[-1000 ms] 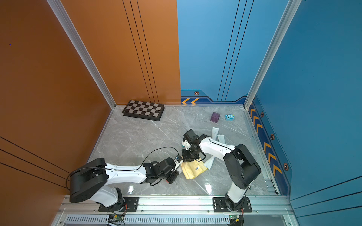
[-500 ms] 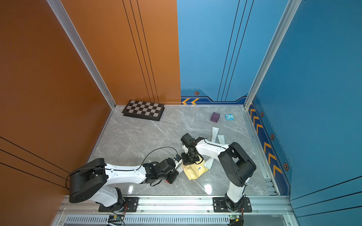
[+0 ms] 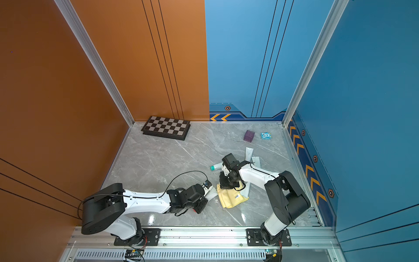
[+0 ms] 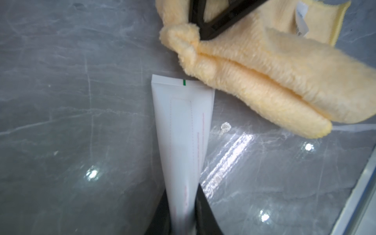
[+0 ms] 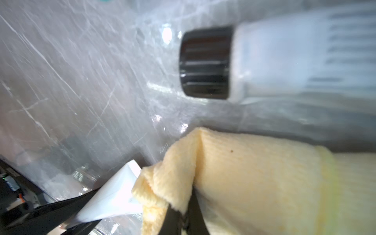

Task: Wipe the surface of the toothpaste tube
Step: Wipe the dirt from the toothpaste tube.

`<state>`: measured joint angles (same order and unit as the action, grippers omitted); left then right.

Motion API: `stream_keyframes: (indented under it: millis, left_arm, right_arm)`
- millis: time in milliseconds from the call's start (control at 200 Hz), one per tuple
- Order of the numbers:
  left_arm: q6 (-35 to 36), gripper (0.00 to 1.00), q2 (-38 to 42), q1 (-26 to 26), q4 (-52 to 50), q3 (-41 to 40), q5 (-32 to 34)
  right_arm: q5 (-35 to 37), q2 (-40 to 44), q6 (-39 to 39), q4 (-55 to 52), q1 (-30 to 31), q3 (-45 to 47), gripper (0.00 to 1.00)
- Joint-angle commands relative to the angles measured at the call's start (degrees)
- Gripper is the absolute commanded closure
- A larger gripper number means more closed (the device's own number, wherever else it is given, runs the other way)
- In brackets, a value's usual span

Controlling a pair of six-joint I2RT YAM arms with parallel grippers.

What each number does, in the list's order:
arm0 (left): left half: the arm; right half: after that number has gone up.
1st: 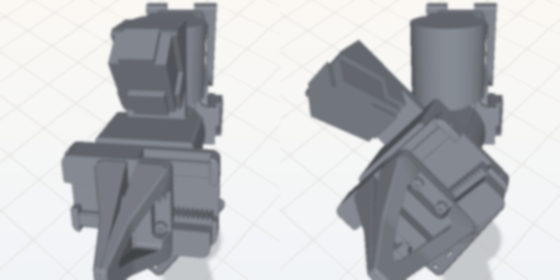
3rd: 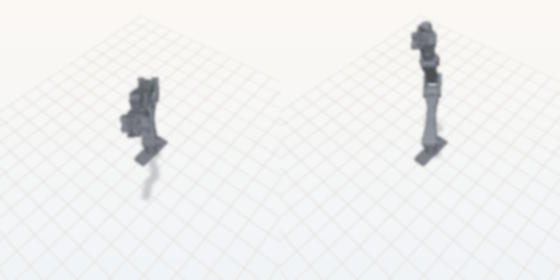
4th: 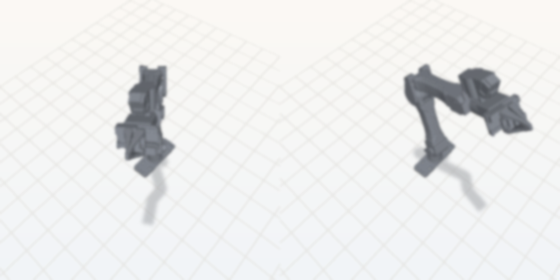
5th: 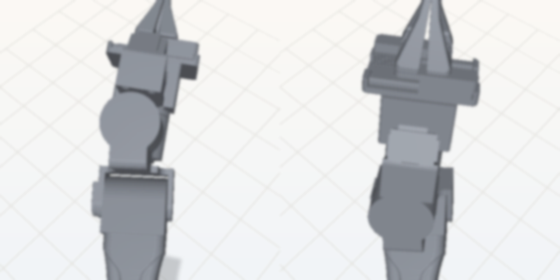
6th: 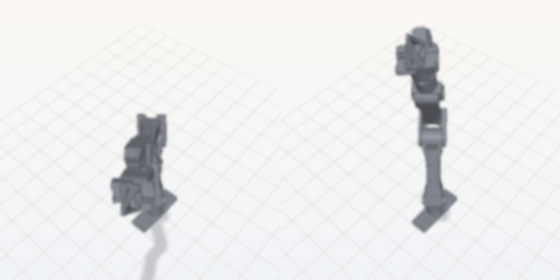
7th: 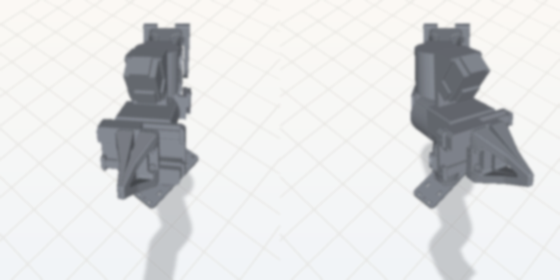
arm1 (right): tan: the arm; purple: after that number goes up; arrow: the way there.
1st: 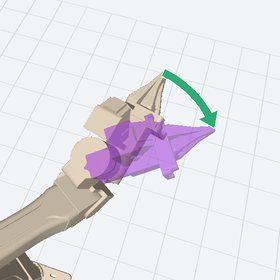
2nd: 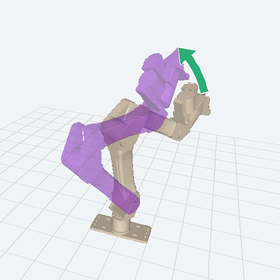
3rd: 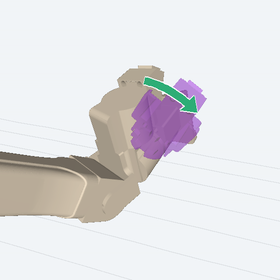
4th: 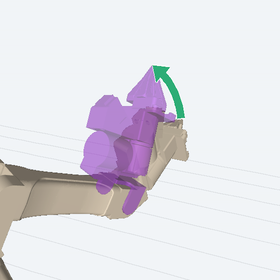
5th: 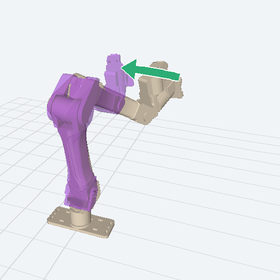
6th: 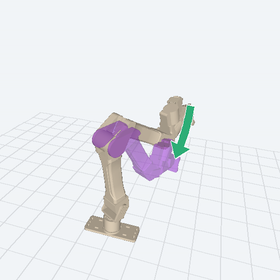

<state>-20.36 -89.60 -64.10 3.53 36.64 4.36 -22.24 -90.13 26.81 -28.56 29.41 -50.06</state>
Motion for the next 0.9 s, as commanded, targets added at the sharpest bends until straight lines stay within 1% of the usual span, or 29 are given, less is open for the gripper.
stream_keyframes:
  millis: [0,115,205,400,505,606,706,806,896]
  left_arm:
    - [1.45,0.84,-5.35,-1.12,-9.52,-2.42,-1.42]
    - [1.46,0.84,-5.98,-1.22,-9.62,-2.15,-1.4]
    - [1.46,0.85,-6.39,-1.36,-9.59,-2.02,-1.2]
    - [1.55,0.84,-6.99,-1.55,-9.78,-1.62,-1.2]
    - [1.55,0.84,-7.02,-1.65,-9.77,-1.67,-1.11]
    - [1.55,0.84,-6.82,-1.73,-9.87,-1.73,-1.0]
    - [1.51,0.84,-6.73,-1.73,-9.87,-1.73,-0.8]
    - [1.55,0.85,-6.81,-1.71,-9.95,-1.75,-0.68]
    - [1.55,0.85,-6.71,-1.8,-9.96,-1.68,-0.67]
  right_arm:
    - [-4.61,3.49,1.58,0.78,-1.65,-0.1,1.0]
    - [-8.2,2.83,1.36,0.86,-1.67,-0.82,1.0]
    - [-8.93,1.7,1.23,1.13,-0.65,-1.19,1.0]
    - [-11.04,-2.55,2.67,4.03,4.34,-2.14,1.0]
    - [-9.89,-5.35,2.99,4.83,6.34,-2.4,1.0]
    - [-6.72,-8.3,2.44,4.26,6.72,-2.18,1.0]
    - [0.22,-10.36,1.13,1.57,8.0,-2.62,1.0]
    - [9.68,-11.53,-0.2,-2.1,9.82,-3.27,1.0]
    - [12.94,-11.66,-0.61,-2.86,9.7,-2.23,1.0]
